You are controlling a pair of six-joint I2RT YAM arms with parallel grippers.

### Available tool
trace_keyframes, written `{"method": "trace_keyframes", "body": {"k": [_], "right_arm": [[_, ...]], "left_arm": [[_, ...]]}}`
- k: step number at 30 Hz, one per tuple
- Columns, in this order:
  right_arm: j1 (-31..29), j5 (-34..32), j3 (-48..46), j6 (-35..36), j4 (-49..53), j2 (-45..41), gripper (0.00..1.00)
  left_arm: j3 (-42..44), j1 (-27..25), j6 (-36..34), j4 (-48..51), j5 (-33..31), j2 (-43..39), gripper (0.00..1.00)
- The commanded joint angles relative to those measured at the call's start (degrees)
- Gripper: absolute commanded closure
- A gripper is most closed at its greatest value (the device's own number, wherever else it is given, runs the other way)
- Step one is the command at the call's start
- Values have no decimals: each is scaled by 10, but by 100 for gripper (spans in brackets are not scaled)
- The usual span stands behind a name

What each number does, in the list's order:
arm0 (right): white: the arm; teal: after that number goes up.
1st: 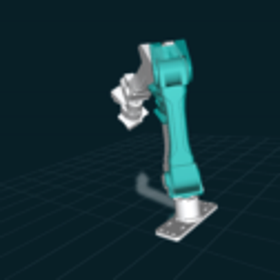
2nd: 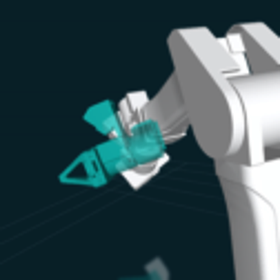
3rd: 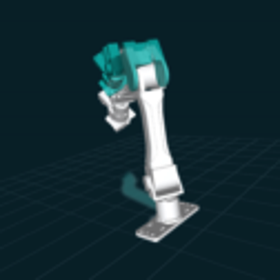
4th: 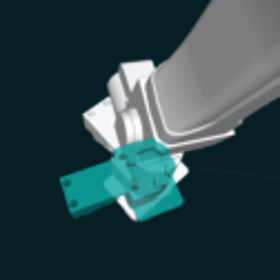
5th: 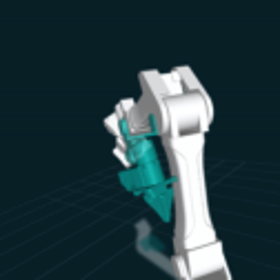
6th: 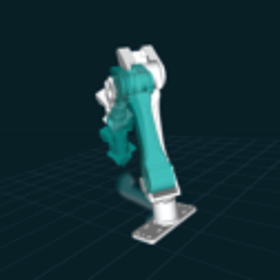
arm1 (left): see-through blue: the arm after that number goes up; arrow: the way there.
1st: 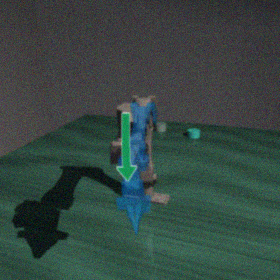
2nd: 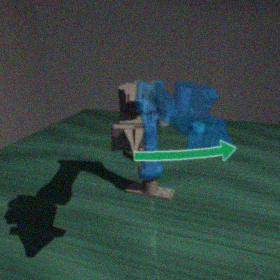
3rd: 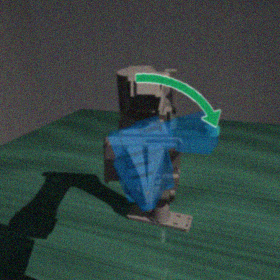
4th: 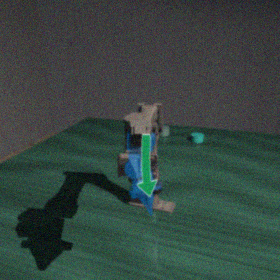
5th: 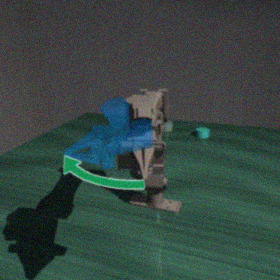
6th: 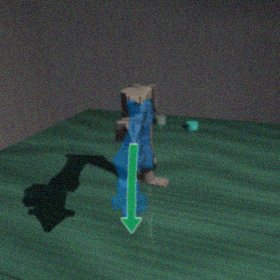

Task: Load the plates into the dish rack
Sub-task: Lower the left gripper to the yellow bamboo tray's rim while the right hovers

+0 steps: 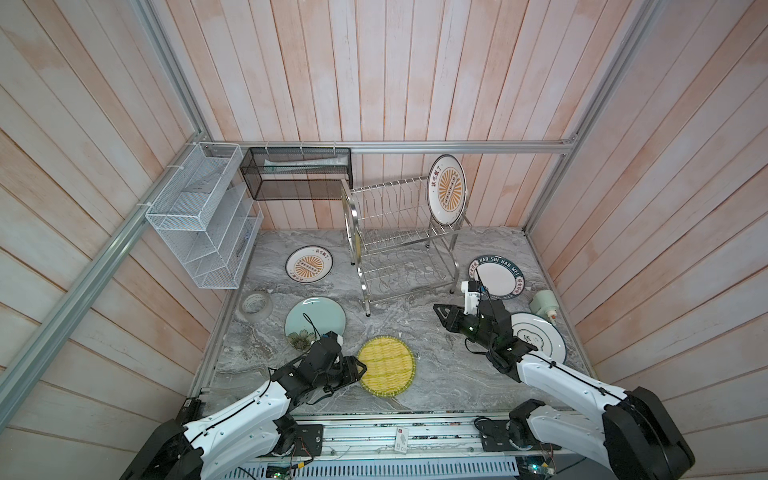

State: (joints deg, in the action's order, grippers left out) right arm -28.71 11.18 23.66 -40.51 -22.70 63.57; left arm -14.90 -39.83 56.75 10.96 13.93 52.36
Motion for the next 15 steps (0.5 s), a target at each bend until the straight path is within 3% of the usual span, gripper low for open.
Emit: {"method": "trace_keyframes", "body": {"k": [1, 15], "right_arm": [[-1, -10, 12, 0, 0, 5, 67], [-2, 1, 13, -2, -3, 21, 67]], "left_arm": [[10, -5, 17, -41, 2, 11, 43], [29, -17, 34, -63, -12, 34, 49]]}}
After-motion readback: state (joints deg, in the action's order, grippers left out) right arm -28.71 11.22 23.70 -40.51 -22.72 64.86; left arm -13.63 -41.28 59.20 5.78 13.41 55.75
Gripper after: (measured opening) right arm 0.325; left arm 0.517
